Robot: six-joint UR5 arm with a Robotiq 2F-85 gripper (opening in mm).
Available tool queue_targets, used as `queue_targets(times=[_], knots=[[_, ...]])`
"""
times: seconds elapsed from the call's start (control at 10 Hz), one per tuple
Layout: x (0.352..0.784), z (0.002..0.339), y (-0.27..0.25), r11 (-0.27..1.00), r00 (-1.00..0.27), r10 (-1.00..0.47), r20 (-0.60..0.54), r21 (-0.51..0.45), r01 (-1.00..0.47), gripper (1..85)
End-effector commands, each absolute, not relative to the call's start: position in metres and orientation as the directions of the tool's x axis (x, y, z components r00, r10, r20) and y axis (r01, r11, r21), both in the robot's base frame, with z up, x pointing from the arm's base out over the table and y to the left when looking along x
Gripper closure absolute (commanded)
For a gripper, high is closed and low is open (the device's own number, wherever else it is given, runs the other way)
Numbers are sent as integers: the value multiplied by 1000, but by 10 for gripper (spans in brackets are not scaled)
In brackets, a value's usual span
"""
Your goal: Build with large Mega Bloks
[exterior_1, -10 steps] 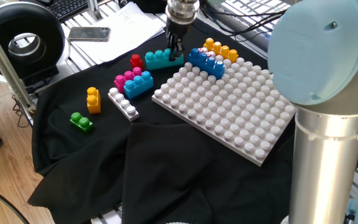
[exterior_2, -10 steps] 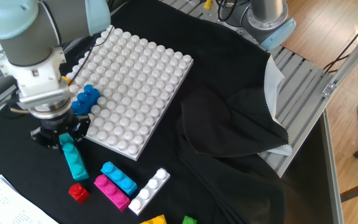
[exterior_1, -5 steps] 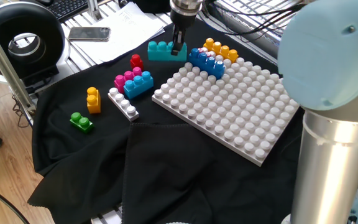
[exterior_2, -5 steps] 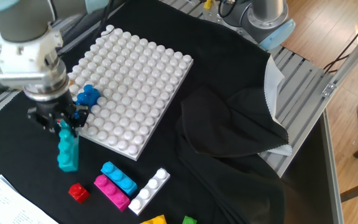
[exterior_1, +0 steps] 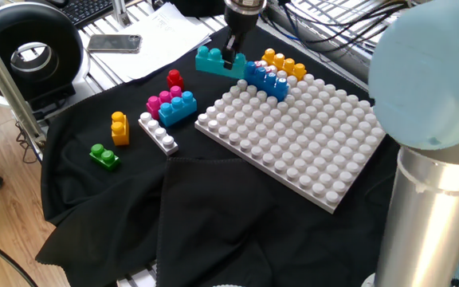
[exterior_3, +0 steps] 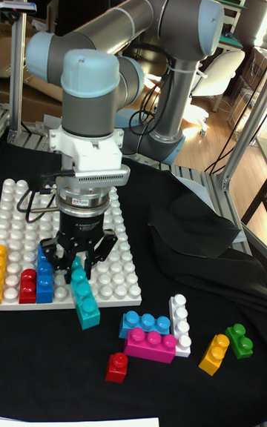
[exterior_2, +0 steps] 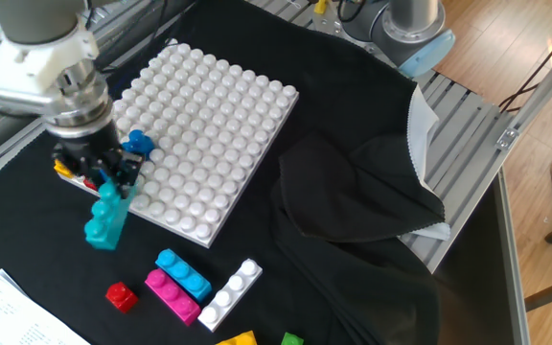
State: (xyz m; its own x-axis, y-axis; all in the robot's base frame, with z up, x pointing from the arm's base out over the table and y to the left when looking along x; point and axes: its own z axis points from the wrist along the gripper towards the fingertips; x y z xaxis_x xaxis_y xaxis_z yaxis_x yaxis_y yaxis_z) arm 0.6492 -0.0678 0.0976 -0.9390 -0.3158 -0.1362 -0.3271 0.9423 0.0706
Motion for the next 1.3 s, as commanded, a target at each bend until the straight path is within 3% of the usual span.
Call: queue_targets(times=[0.0, 0.2, 0.9, 1.2], knots=[[621, 90, -54, 985, -985, -140, -101, 88, -149, 843], [609, 77, -62, 989, -985, -143, -92, 24, -146, 843], [592, 70, -87, 988, -987, -153, -45, -20, -152, 847], [608, 59, -89, 996, -989, -83, -124, 12, -85, 847]])
